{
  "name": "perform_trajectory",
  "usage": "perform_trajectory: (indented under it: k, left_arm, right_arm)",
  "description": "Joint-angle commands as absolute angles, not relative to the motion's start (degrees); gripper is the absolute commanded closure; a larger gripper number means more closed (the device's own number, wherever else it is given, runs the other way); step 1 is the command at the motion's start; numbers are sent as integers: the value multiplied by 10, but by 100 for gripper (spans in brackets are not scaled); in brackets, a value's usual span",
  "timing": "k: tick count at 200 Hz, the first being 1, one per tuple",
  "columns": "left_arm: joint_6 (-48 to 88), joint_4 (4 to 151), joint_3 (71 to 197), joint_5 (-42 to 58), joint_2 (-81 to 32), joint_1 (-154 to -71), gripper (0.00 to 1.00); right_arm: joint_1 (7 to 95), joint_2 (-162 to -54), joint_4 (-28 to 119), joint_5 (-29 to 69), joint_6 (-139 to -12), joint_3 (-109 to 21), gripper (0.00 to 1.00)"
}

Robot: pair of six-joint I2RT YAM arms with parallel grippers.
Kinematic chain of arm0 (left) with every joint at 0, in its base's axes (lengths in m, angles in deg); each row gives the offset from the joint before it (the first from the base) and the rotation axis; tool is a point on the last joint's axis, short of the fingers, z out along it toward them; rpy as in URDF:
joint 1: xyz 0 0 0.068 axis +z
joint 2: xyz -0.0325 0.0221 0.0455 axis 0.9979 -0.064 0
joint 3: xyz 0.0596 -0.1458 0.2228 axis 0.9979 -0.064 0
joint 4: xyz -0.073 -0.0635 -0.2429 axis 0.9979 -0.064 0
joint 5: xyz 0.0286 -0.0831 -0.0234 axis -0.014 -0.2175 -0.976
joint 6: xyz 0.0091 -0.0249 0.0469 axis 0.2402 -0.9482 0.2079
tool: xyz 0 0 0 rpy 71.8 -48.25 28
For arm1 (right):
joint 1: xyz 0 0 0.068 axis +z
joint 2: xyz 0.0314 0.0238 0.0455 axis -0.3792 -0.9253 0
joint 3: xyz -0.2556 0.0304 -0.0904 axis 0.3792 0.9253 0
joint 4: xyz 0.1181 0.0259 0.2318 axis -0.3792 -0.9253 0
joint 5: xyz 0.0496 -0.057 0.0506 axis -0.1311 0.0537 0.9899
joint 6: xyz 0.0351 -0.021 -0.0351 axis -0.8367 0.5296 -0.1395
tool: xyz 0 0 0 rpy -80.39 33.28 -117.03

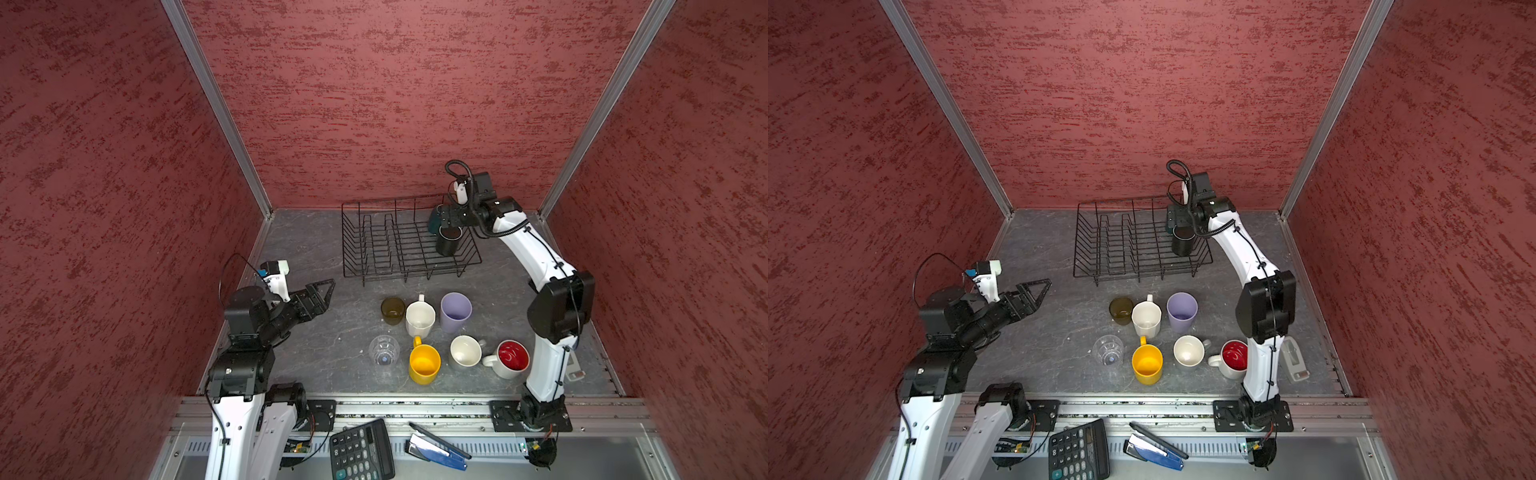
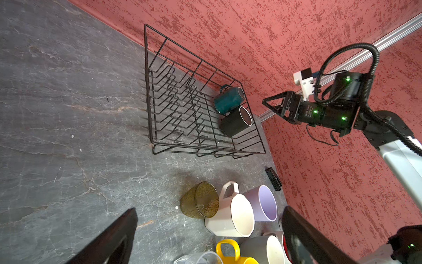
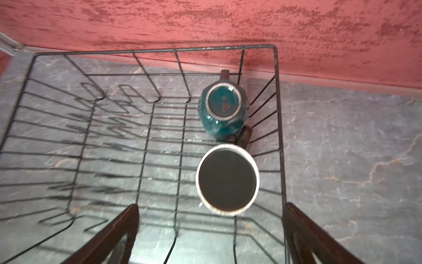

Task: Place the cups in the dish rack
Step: 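Reach the left gripper down to the clear plastic cup beside the yellow mug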

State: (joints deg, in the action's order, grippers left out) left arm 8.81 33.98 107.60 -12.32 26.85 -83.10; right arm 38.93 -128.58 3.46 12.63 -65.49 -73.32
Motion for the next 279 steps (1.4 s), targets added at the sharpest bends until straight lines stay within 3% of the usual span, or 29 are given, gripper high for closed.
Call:
perform_trajectory:
  k: [1,37,78,141,207,279]
  left_arm:
    - [86,320,1069,-134,260,-829,4]
    - [73,303,1057,-150,253,-832,8]
    - [63,267,1050,-148,243,-867,14]
    - [1,212,1037,30,238,-1087,20]
    - [-84,238,1018,173,143,-1310,22]
    - [-111,266,1034,231,9,-1393,24]
  right_arm:
    - [388,-1215,144,192,-687,-655,1]
    - [388,-1120,225,245,-721,-537,1]
    - [388,-1075,237,256,-731,-488,1]
    - [389,-1055,247,264,-739,-450,1]
    - [390,-1048,254,271,-742,-433,1]
    - [391,-1038,257,279,-741,-423,1]
